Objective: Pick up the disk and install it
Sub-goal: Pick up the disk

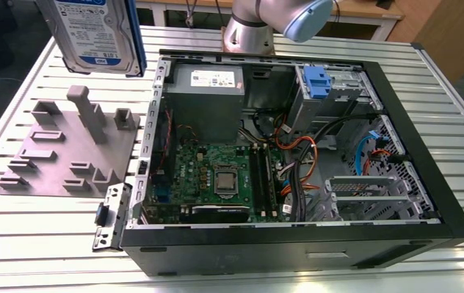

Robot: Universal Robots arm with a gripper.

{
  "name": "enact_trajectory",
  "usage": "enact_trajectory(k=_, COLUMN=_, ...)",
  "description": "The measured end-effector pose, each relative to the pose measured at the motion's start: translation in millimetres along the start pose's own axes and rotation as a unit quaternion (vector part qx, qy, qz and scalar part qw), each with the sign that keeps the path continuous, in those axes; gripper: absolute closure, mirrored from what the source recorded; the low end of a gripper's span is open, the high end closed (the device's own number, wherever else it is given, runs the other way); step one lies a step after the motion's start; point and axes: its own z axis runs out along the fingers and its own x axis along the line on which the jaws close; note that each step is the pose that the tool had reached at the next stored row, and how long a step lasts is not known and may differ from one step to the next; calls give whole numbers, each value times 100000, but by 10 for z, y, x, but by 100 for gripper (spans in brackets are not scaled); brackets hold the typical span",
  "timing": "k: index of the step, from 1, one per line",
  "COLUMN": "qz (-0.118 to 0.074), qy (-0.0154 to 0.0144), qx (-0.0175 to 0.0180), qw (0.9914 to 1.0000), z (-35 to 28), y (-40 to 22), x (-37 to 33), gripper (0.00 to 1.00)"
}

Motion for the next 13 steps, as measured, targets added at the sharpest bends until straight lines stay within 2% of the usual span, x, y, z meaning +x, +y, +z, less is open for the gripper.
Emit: enact_trajectory(k=13, qz=-14, qy=0, qx=0, qw=100000, z=0, y=-6, x=13, gripper=64)
